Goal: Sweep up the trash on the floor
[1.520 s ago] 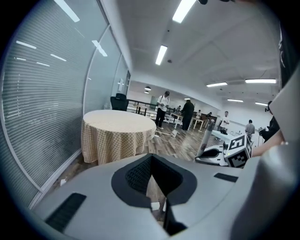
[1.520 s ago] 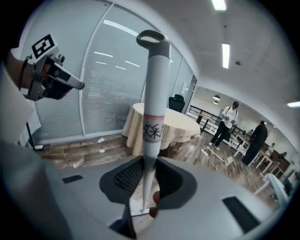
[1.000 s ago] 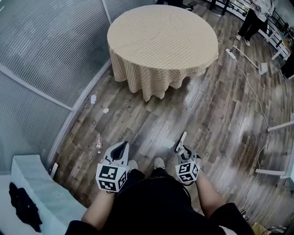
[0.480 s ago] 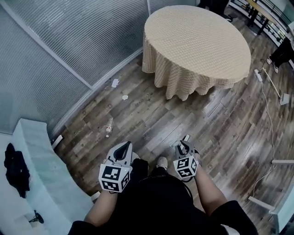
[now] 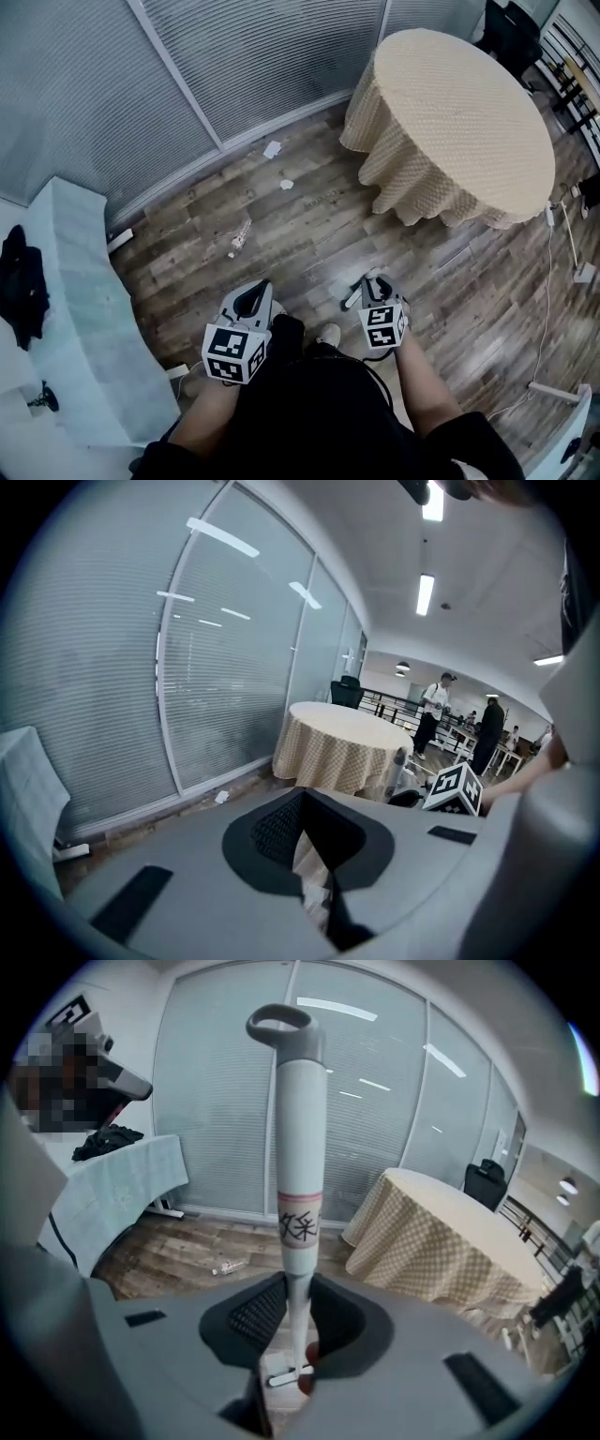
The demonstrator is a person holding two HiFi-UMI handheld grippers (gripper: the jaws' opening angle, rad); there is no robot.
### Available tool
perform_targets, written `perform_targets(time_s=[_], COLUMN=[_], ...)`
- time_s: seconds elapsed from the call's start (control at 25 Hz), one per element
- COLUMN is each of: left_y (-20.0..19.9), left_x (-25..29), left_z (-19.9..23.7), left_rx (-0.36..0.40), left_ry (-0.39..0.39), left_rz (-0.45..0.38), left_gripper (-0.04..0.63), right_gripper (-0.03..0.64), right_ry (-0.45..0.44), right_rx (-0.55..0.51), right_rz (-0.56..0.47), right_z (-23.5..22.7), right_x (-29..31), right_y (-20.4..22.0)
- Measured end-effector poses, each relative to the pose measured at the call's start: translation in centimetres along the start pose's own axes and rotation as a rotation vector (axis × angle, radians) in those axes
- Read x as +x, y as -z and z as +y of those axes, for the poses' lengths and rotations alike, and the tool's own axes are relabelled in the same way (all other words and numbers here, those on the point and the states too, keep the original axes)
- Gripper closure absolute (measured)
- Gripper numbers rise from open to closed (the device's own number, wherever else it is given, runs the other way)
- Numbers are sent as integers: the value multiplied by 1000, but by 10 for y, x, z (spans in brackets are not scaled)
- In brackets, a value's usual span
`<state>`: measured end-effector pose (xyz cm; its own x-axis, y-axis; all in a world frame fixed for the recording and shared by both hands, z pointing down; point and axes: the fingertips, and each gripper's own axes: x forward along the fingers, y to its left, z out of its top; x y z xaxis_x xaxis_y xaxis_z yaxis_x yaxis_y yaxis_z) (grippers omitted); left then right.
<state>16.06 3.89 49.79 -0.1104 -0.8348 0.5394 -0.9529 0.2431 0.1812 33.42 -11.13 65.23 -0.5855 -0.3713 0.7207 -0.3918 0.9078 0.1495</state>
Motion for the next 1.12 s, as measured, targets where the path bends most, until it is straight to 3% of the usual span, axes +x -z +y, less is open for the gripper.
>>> perform_targets(time_s=[0.48,1.12], left_y=[-1,14], left_x=[-11,-50], left_z=[127,262], left_rx=[-87,-226], left_ry=[-73,-210], left_rz=[-8,-70], left_gripper=[600,600], right_gripper=[526,526], right_ry=[-51,-258], right_rx=[27,-170], right_rz=[-61,-197], right_z=[76,224], right_x=[97,178], right_y=[-136,-332])
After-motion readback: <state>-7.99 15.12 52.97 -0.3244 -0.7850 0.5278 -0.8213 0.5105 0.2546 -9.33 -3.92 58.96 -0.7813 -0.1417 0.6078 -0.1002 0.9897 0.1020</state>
